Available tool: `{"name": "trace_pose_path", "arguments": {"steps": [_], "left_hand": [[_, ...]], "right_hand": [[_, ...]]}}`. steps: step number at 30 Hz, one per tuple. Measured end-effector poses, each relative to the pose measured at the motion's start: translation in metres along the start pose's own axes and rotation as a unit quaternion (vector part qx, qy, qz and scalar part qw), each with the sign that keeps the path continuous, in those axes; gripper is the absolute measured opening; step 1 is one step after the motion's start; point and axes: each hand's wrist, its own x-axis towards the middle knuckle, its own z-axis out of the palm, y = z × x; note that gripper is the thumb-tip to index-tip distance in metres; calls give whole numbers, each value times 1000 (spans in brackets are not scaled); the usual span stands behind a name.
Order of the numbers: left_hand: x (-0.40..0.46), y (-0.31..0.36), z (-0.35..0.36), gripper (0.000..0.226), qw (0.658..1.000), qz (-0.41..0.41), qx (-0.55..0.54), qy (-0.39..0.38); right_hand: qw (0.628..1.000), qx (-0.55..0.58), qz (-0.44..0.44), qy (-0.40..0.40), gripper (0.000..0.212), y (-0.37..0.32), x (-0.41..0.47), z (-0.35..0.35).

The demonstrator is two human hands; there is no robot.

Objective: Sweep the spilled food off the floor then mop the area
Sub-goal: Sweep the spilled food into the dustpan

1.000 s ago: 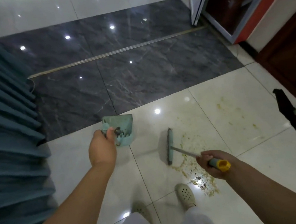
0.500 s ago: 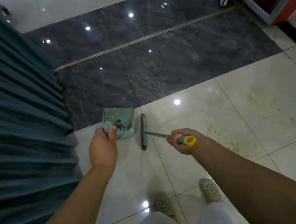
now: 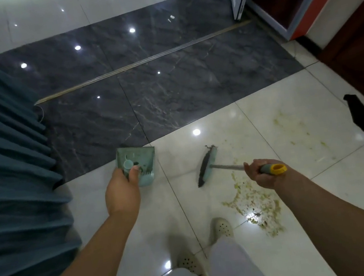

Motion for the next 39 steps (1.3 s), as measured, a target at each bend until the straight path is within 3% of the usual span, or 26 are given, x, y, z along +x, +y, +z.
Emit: {"name": "trace_pose_path", "arguments": {"steps": [6,9,15,26,33,39], "left_hand": [[10,36,32,36,1000,7,-1,-22],[26,62,49,39,999,6,-20,-38],[67,116,80,38,997,12,-41,-64],[142,203,126,37,997,34,-9,-73],[154,248,157,36,991,97,6,-95],[153,290,190,40,981,137,8,-134]], "right_hand": [[1000,16,-16,20,37,-38,-8,-3],[1000,7,-15,-7,22,-45,-9,17],[999,-16,36,-32,16,-76,7,75],[993,-36,95,-53,23,-117,71,187],[996,53,60,-38,19,-166,81,156],[990,141,32,-6,43,-201,55,78]]}}
